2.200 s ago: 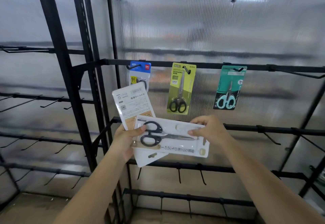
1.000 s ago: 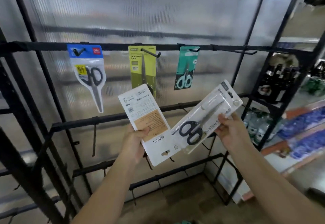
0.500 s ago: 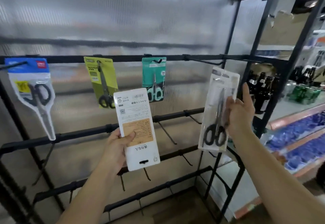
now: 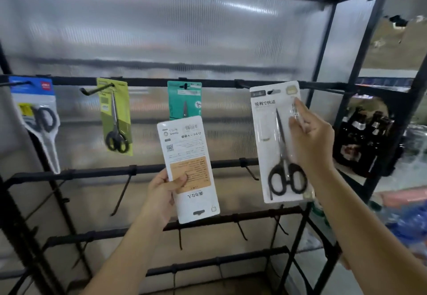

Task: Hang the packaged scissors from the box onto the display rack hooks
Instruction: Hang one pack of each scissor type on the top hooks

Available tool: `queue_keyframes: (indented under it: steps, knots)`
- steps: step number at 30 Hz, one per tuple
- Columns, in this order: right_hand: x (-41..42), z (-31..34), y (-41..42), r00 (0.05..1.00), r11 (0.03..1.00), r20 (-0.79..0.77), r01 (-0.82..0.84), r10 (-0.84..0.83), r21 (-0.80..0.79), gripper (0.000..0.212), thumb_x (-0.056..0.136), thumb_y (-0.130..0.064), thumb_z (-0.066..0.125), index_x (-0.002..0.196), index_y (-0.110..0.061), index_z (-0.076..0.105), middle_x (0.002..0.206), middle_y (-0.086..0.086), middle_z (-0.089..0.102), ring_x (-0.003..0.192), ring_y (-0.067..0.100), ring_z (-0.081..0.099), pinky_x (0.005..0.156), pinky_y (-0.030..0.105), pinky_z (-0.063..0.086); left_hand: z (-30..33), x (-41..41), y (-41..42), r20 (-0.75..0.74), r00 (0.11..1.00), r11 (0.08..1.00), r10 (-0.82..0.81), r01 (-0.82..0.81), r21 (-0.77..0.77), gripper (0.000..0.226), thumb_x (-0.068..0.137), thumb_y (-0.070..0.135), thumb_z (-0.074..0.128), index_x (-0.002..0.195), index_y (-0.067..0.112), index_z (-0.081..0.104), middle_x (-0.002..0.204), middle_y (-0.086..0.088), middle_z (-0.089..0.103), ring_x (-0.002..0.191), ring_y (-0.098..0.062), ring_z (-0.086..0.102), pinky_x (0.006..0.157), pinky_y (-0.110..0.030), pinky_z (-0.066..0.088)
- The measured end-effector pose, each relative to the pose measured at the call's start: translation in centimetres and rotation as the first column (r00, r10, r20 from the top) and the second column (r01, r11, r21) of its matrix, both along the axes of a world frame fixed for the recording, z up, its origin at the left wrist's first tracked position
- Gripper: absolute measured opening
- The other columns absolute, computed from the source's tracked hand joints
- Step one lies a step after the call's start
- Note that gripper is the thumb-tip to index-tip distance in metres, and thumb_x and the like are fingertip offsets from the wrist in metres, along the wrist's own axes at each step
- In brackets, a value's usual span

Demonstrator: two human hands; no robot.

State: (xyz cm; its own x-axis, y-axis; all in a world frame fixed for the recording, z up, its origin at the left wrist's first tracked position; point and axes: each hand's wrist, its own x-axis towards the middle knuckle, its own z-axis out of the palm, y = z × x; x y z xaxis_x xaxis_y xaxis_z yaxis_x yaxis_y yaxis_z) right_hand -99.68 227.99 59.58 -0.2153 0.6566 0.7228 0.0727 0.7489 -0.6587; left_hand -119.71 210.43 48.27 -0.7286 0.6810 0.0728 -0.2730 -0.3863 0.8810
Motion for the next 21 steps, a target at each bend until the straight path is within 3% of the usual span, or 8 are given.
queue_keyframes:
  steps: [2,4,6,10,14,18,21]
  knots:
    - [-0.2,0.6,0.3,0.999,1.0,0.034,-0.001,0.001,-0.003,0.041,0.093,-0.008,0.051,0.134,-0.009,0.047,0.121,0.006,0.063,0.074,-0.009,0.058,0.064,0.005,0.046,0.1,0.3,-0.2,-0.016,1.0,1.0,0.027,-0.027,0.003,0.031,0.077,-0.004,0.062,0.102,0.012,0.067,0.096,-0.004,0.075,0.086,-0.019,0.072,0.064,-0.028,0.059]
    - [-0.4,1.0,0.5,0.997,1.0,0.075,-0.009,0.01,-0.018,0.042,0.093,-0.01,0.051,0.134,-0.011,0.047,0.124,0.002,0.061,0.088,0.005,0.061,0.079,0.016,0.049,0.2,0.7,-0.5,-0.022,0.998,0.998,0.057,-0.057,0.009,0.033,0.071,-0.001,0.064,0.101,0.011,0.067,0.096,-0.004,0.075,0.085,-0.019,0.072,0.067,-0.029,0.059]
    - [-0.6,1.1,0.6,0.996,1.0,0.094,-0.01,0.011,-0.013,0.042,0.093,-0.011,0.051,0.134,-0.012,0.048,0.124,-0.001,0.061,0.08,0.01,0.06,0.074,0.015,0.047,0.4,1.0,-0.9,-0.025,0.996,0.996,0.088,-0.088,0.003,0.034,0.07,-0.001,0.065,0.101,0.011,0.067,0.096,-0.004,0.075,0.085,-0.02,0.072,0.068,-0.03,0.058]
    - [-0.8,1.1,1.0,0.996,0.999,0.081,-0.031,0.034,-0.029,0.042,0.091,-0.009,0.052,0.133,-0.012,0.049,0.128,-0.001,0.059,0.073,0.01,0.062,0.062,0.001,0.042,0.6,1.3,-1.9,-0.03,0.989,0.989,0.143,-0.144,-0.021,0.03,0.076,-0.004,0.063,0.101,0.012,0.067,0.095,-0.003,0.075,0.084,-0.019,0.072,0.071,-0.031,0.055]
    - [-0.7,1.4,1.1,0.997,0.994,0.026,-0.07,0.072,-0.081,0.041,0.089,-0.005,0.054,0.13,-0.009,0.053,0.126,-0.004,0.058,0.073,0.0,0.063,0.058,-0.007,0.037,1.0,1.6,-3.1,-0.043,0.985,0.986,0.166,-0.167,-0.016,0.034,0.068,0.002,0.066,0.1,0.012,0.066,0.094,-0.003,0.075,0.083,-0.018,0.072,0.067,-0.03,0.057]
    - [-0.6,2.0,1.2,0.991,0.993,0.115,-0.055,0.067,-0.106,0.042,0.091,-0.008,0.053,0.132,-0.013,0.052,0.127,0.005,0.06,0.05,-0.009,0.054,0.041,0.0,0.033,1.3,2.0,-4.0,-0.052,0.981,0.983,0.185,-0.185,-0.01,0.031,0.076,-0.003,0.062,0.103,0.011,0.065,0.094,-0.002,0.075,0.082,-0.017,0.072,0.061,-0.026,0.057]
    - [-0.9,2.6,1.3,0.984,0.991,0.171,-0.031,0.054,-0.132,0.043,0.093,-0.008,0.05,0.135,-0.016,0.049,0.129,0.007,0.059,0.032,-0.002,0.041,0.03,0.005,0.025,1.7,2.4,-4.5,-0.072,0.978,0.981,0.194,-0.195,-0.009,0.03,0.077,-0.003,0.061,0.101,0.014,0.066,0.095,0.0,0.075,0.083,-0.017,0.072,0.061,-0.025,0.057]
